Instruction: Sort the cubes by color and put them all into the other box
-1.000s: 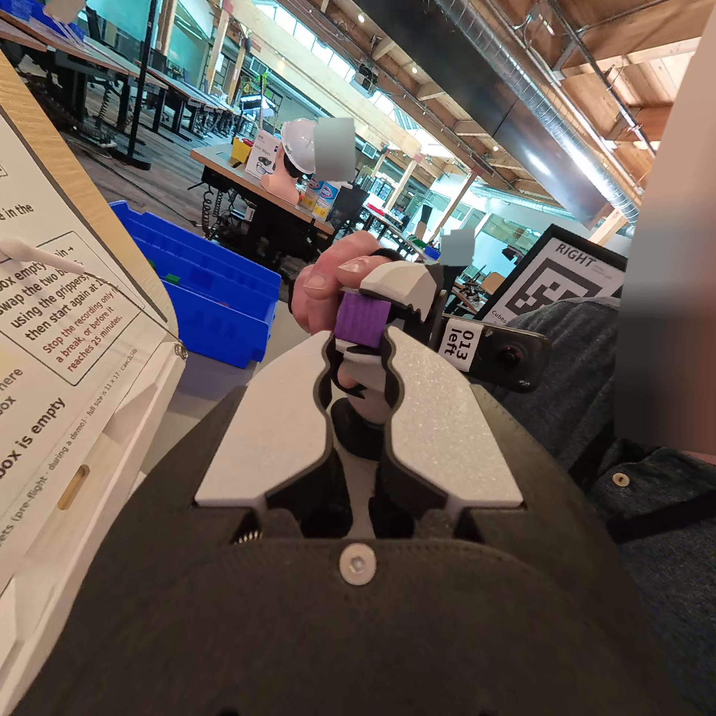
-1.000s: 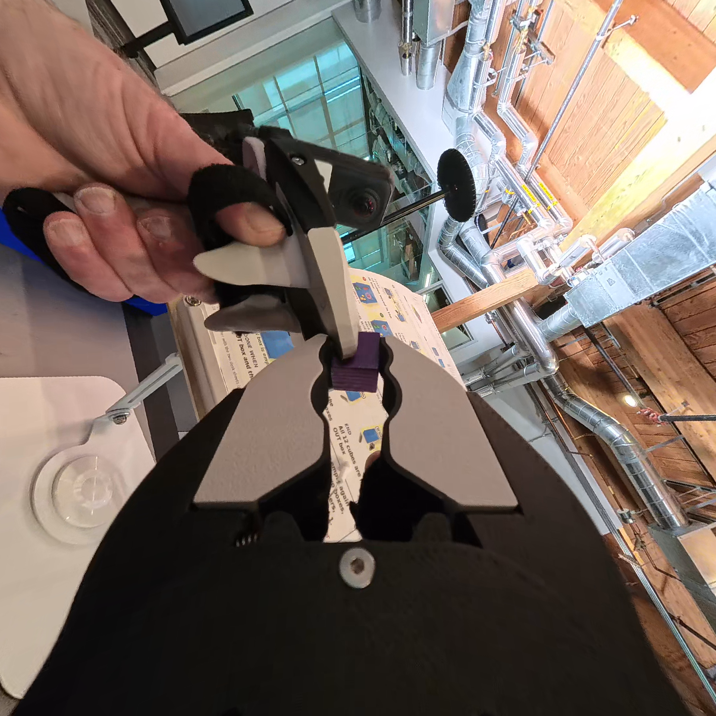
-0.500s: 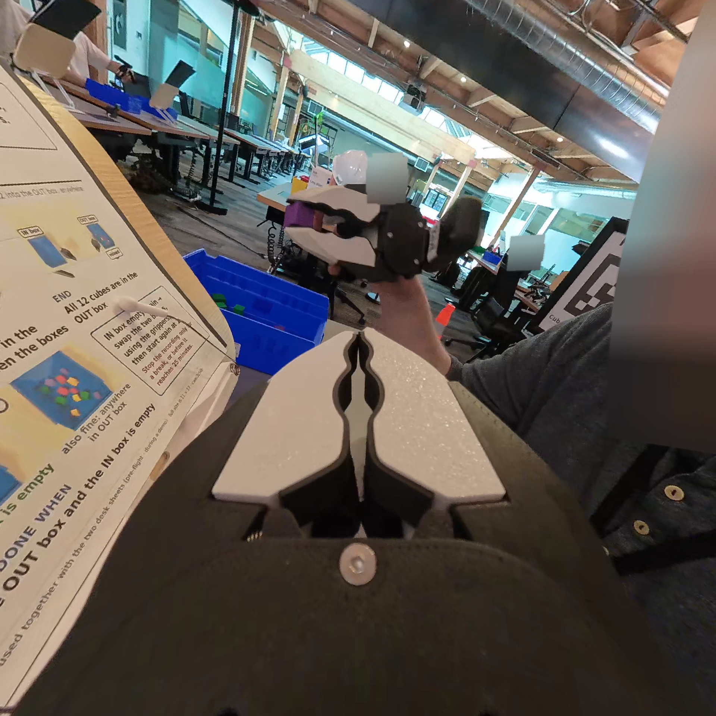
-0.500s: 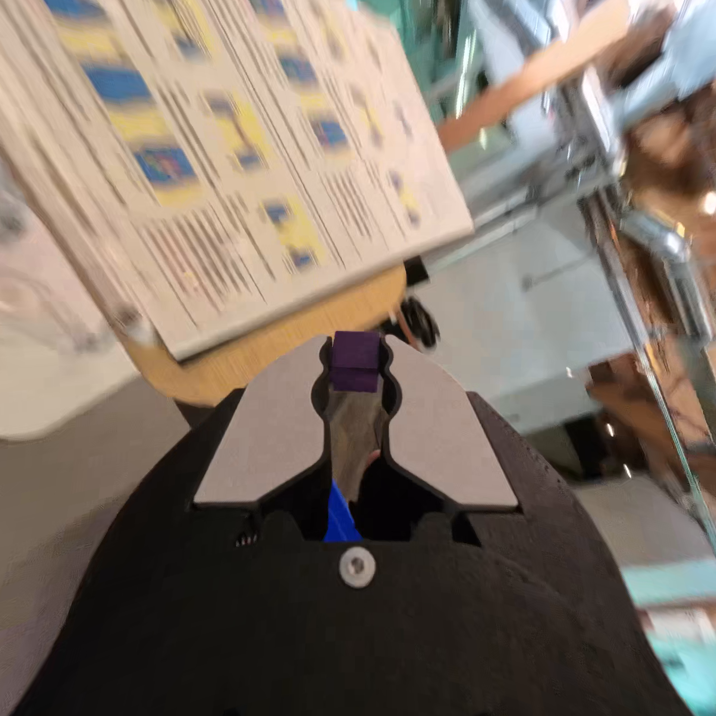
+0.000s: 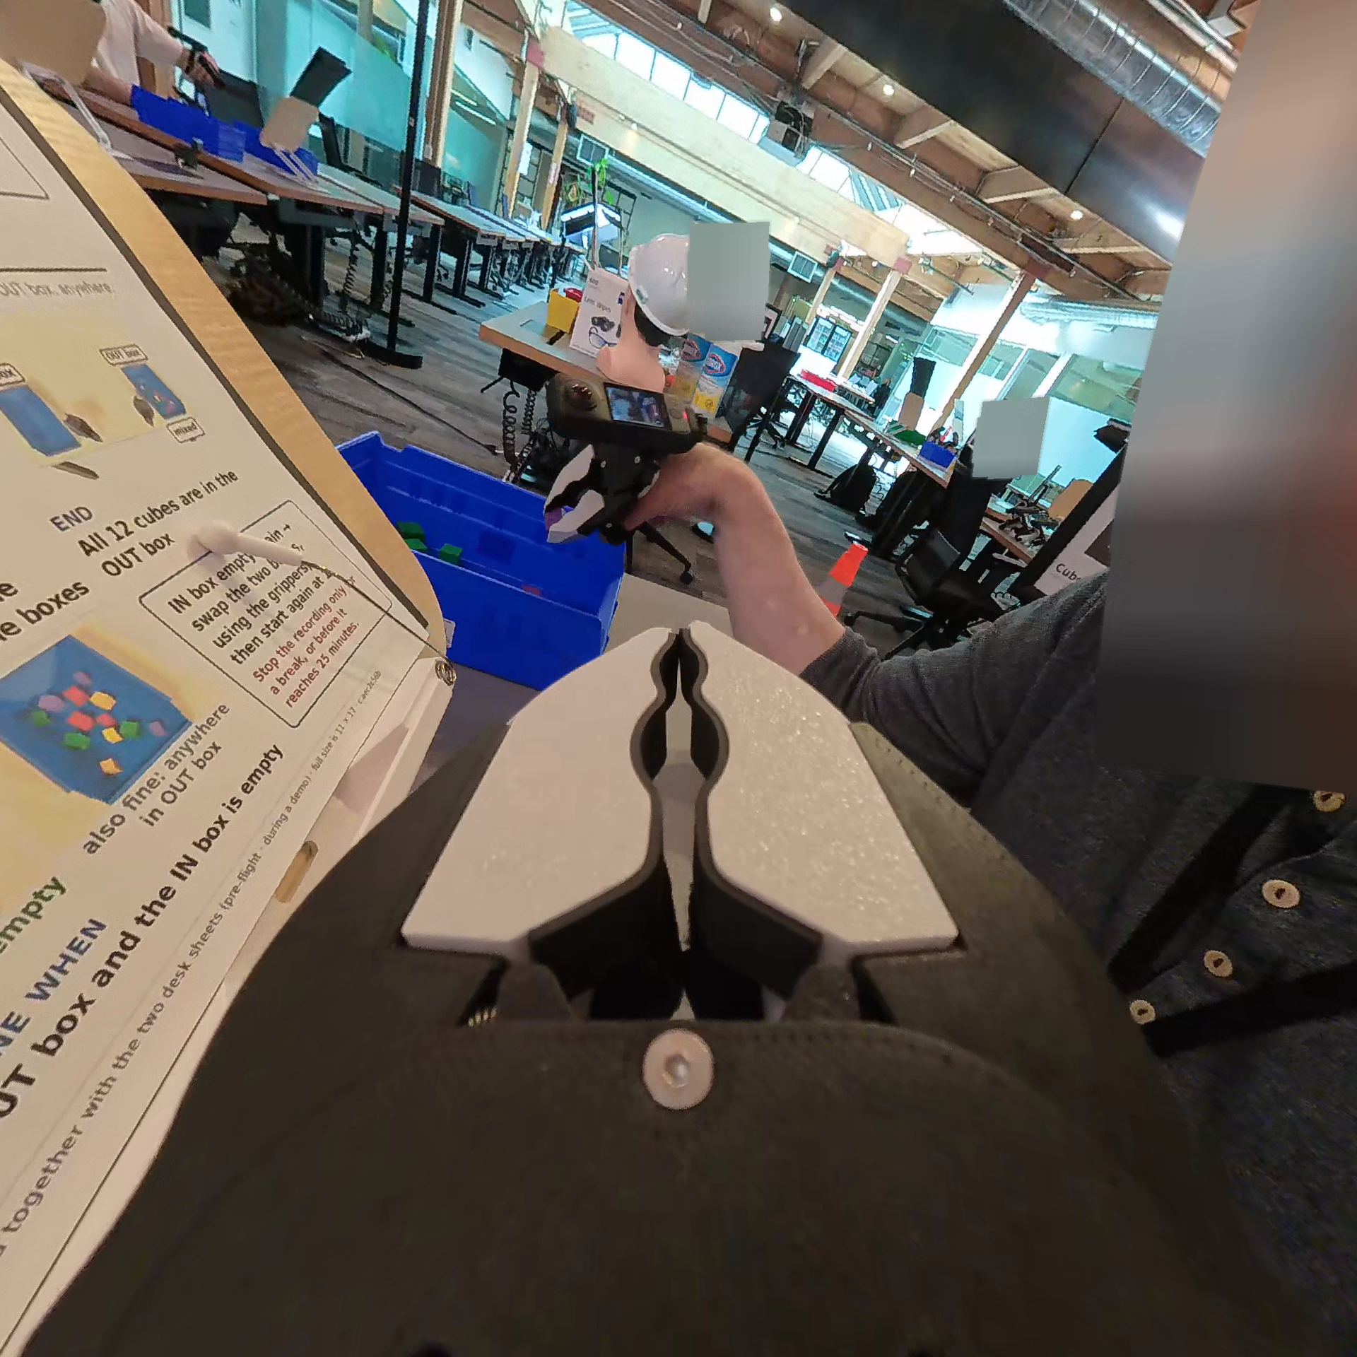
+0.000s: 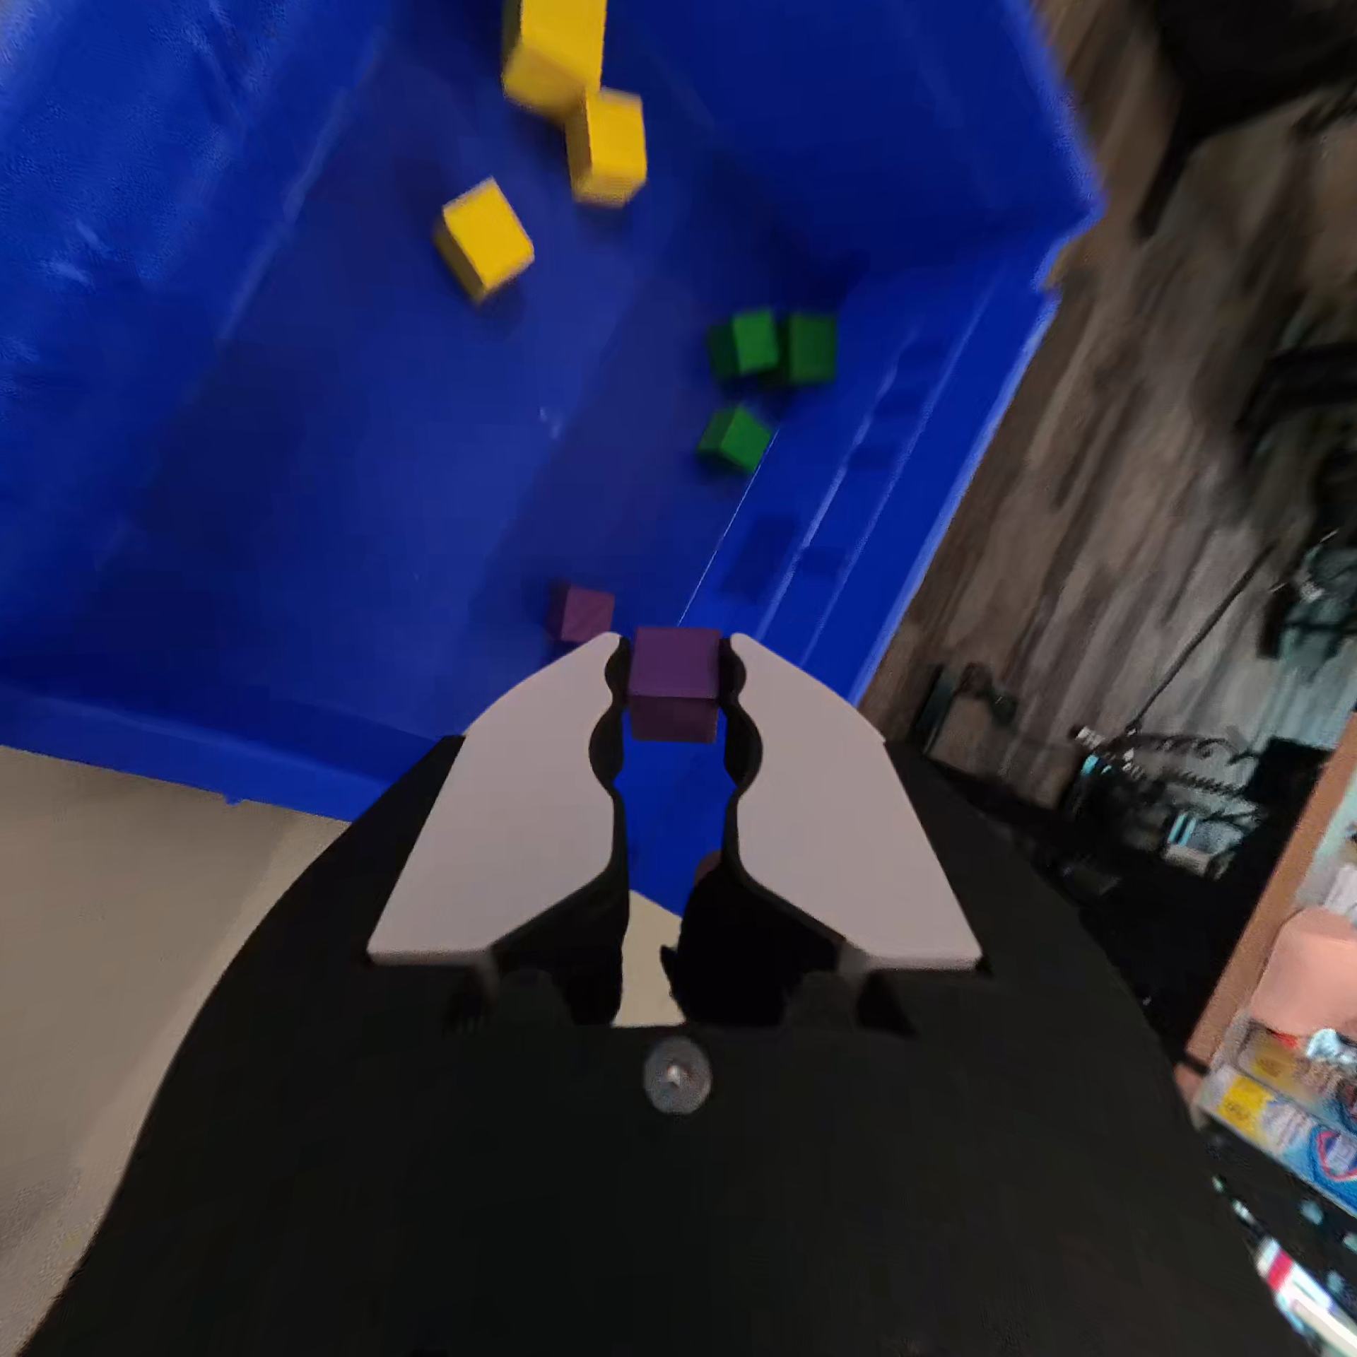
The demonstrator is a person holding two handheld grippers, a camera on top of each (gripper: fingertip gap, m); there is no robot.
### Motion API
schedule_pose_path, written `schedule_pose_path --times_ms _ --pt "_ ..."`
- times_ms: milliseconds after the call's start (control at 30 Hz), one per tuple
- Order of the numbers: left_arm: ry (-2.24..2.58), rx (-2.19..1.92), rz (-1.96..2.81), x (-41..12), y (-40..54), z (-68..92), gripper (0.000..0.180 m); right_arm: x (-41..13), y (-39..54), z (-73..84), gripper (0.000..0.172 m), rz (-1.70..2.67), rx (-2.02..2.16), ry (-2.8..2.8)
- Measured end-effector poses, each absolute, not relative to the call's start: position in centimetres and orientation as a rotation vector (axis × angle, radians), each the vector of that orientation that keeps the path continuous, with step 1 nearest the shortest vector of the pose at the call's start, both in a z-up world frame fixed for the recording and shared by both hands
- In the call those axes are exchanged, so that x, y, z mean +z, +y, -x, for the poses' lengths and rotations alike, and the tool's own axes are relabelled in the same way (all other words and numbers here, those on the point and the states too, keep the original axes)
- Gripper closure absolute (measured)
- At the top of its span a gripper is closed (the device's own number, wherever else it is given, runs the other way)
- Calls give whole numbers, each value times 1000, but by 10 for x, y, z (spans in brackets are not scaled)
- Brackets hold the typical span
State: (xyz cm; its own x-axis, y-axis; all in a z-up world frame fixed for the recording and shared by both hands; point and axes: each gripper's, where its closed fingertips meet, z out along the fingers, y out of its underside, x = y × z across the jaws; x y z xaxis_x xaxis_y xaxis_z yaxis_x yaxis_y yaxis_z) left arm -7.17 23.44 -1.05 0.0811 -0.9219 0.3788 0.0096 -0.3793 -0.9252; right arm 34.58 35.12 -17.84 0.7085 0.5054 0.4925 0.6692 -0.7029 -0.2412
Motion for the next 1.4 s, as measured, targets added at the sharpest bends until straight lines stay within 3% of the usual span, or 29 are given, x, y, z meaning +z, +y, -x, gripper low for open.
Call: schedule_pose_path --times_ms 333,633,767,1133,1400 --pt "943 -1430 1538 -13 235 71 180 -244 339 -376 148 2775 -505 -921" --pt "947 -1431 1537 -13 235 71 180 -256 339 -376 148 2828 -551 -944" --pt "950 -1428 1538 -14 235 71 180 -254 342 -372 138 2817 -555 -945" --pt "921 -1207 1548 -1 250 107 180 -165 368 -320 154 2412 -603 -950" --pt "682 -828 1589 22 289 216 180 -121 379 -236 154 2116 -434 -1030"
